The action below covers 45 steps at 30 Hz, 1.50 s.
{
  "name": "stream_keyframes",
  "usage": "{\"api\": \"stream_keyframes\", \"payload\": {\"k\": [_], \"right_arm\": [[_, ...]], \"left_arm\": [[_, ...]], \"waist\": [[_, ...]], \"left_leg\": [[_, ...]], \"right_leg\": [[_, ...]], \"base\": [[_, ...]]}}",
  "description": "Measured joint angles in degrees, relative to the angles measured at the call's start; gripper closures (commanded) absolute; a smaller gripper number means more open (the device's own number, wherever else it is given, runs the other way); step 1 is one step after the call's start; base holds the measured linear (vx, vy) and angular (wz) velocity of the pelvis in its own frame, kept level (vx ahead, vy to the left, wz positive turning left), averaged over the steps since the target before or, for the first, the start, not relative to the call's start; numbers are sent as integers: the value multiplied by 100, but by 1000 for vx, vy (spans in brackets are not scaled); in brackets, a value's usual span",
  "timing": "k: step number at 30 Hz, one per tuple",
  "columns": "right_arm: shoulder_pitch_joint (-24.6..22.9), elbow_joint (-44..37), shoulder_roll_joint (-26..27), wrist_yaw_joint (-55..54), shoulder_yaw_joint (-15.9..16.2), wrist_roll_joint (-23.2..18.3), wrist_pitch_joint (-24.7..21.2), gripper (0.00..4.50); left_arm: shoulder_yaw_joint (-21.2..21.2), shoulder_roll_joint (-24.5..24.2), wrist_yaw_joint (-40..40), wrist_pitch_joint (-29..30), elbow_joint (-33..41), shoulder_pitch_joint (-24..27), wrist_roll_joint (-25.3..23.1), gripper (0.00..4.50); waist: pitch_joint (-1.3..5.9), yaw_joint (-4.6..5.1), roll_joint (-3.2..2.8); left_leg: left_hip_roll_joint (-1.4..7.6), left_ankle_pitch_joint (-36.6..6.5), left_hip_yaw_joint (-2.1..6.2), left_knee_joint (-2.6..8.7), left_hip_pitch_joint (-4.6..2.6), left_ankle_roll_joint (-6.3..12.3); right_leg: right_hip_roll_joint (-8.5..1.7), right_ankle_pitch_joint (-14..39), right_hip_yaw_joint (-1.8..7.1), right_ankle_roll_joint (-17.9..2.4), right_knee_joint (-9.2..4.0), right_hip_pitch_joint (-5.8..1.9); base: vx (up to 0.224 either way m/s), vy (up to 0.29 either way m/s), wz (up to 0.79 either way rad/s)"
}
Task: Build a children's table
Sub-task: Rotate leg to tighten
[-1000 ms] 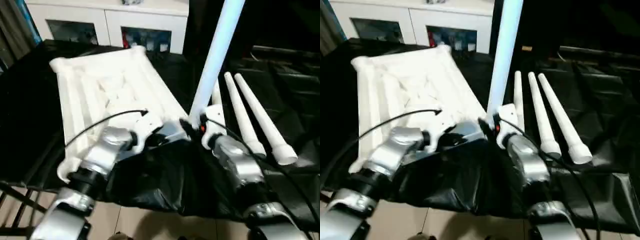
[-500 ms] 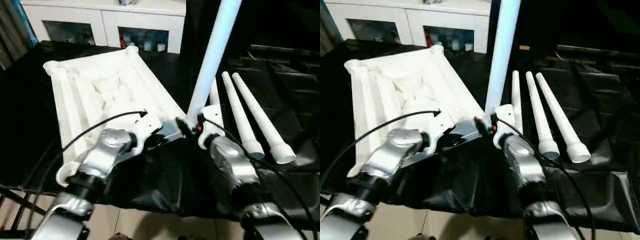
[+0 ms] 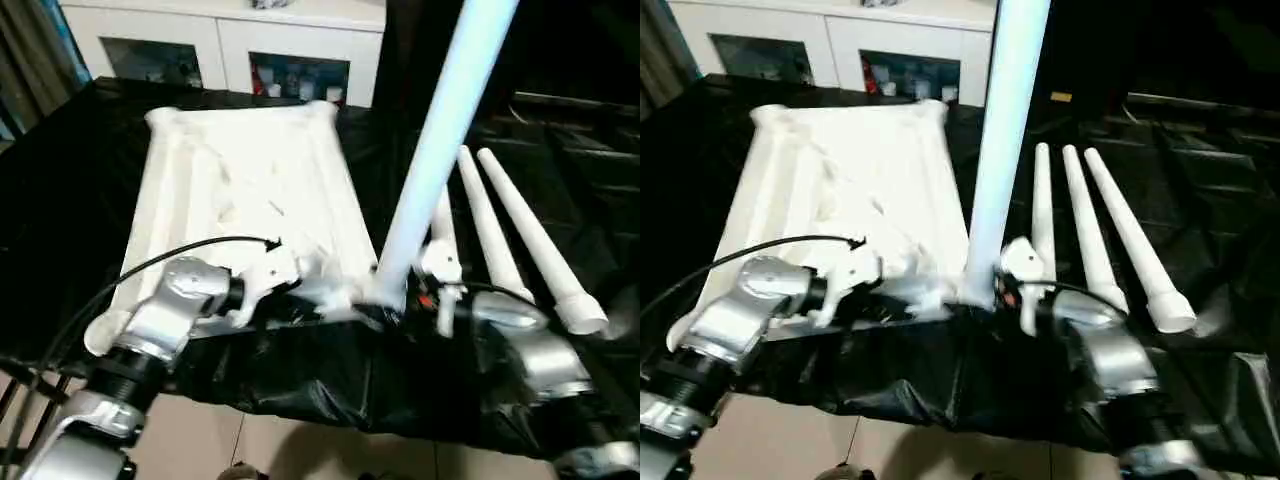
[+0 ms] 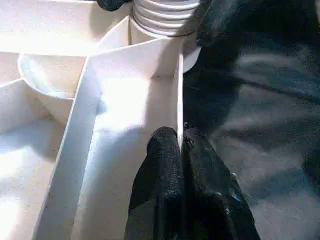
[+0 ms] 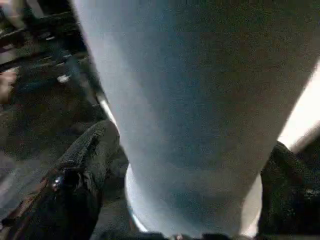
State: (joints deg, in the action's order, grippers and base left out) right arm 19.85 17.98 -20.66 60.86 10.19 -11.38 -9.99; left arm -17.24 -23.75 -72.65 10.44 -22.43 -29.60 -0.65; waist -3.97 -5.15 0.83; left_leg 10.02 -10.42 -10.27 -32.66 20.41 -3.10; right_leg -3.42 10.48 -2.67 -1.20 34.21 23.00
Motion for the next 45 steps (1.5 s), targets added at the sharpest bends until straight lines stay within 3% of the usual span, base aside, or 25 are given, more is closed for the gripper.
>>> {"api": "stream_keyframes", "payload": {"k": [7,11,14,21,30,35,40,42,45], "right_arm": [[-2,-318,-196,404,232,-1,-183,147],[-30,-325,-106,346,203,-4,-248,165],[-70,-171,177,-40,4,-11,-252,172],[270,695,1043,-2069,-632,116,-95,173],[849,1653,1820,-3848,-1221,217,168,173],[956,1865,1895,-4019,-1237,235,313,174],[1060,2061,1970,-4058,-1237,255,454,174],[1109,2127,1986,-4014,-1238,253,521,118],[1135,2198,1985,-3832,-1253,244,518,94]], "left_arm": [[-43,-215,-413,-236,-102,-2,92,450],[-41,-214,-408,-239,-126,-5,94,450],[56,-141,-248,-149,-258,-36,90,450],[207,490,1032,255,-556,-245,-147,450],[280,1112,2246,688,-503,-284,-452,450],[271,1151,2355,801,-337,-220,-503,450],[281,1095,2348,811,-198,-124,-528,450],[286,1053,2346,821,-121,-77,-527,450],[283,980,2269,822,4,-15,-517,450]], "waist": [[0,-31,2],[1,-32,3],[4,-8,9],[9,76,14],[38,76,-23],[42,80,-25],[42,155,-25],[42,187,-23],[40,203,-22]], "left_leg": [[0,0,1,-3,4,0],[1,-1,1,-5,2,-2],[1,-5,1,-12,-10,-11],[1,-5,1,-25,-37,-24],[-2,-5,2,-26,-40,-24],[-2,-7,2,-23,-35,-24],[-1,-6,2,-20,-34,-24],[-1,-6,2,-20,-32,-24],[-1,-7,3,-15,-23,-24]], "right_leg": [[0,0,-1,0,1,2],[-1,0,-1,0,3,1],[-1,0,1,0,19,-4],[-1,6,7,14,23,-19],[-2,0,10,5,21,-29],[-2,-10,10,-10,20,-25],[-1,-9,7,-9,20,-20],[-1,-9,8,-9,19,-19],[-1,-8,7,-7,18,-8]], "base": [[0,0,0],[0,0,0],[0,0,0],[0,0,0],[0,0,0],[0,0,0],[0,0,0],[0,0,0],[0,0,0]]}}
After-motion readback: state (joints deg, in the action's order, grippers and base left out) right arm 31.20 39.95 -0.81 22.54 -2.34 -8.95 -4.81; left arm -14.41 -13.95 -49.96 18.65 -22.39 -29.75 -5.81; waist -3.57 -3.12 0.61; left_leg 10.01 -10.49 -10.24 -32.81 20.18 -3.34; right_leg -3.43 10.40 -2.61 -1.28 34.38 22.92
